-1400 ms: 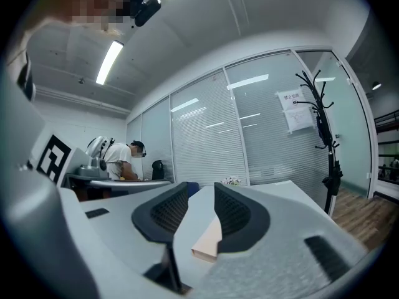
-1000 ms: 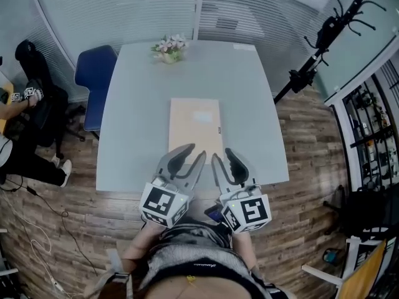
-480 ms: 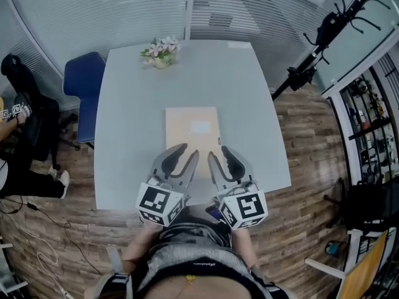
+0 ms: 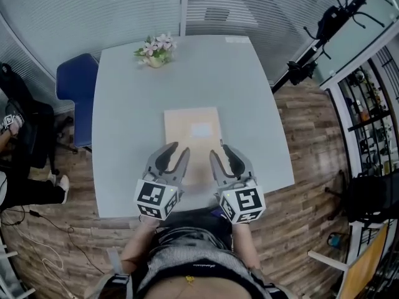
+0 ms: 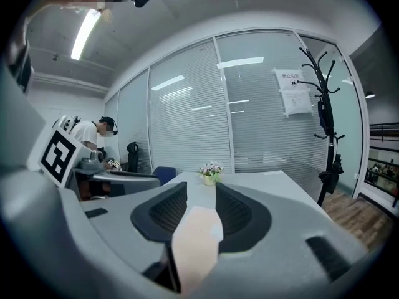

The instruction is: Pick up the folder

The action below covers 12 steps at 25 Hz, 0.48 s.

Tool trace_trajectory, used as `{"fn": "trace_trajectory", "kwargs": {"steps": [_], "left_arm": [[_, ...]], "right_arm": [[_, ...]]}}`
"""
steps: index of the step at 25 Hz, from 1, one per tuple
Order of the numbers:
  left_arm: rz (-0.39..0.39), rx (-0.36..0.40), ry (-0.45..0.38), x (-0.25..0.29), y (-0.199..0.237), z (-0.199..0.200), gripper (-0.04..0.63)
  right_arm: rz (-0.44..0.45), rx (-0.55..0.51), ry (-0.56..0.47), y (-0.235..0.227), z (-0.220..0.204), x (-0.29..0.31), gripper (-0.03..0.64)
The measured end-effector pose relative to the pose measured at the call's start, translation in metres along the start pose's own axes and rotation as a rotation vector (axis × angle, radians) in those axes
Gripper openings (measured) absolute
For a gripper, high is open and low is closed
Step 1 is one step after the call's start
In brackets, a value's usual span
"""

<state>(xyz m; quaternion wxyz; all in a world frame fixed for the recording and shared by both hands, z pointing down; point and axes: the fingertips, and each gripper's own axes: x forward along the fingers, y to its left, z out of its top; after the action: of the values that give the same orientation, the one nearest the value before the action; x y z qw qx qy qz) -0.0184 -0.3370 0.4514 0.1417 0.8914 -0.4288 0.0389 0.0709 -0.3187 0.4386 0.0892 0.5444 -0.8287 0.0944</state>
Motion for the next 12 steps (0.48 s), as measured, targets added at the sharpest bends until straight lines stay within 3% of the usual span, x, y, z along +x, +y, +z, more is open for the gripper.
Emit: {"fn": "trace_trajectory", "kwargs": {"steps": [12], "left_arm": [[0.117, -0.091, 0.181, 0.016, 0.053, -0.081, 0.125]], "right_arm": [[0.005, 0.045, 0.202, -0.027, -0.077, 0.040, 0.158]]}}
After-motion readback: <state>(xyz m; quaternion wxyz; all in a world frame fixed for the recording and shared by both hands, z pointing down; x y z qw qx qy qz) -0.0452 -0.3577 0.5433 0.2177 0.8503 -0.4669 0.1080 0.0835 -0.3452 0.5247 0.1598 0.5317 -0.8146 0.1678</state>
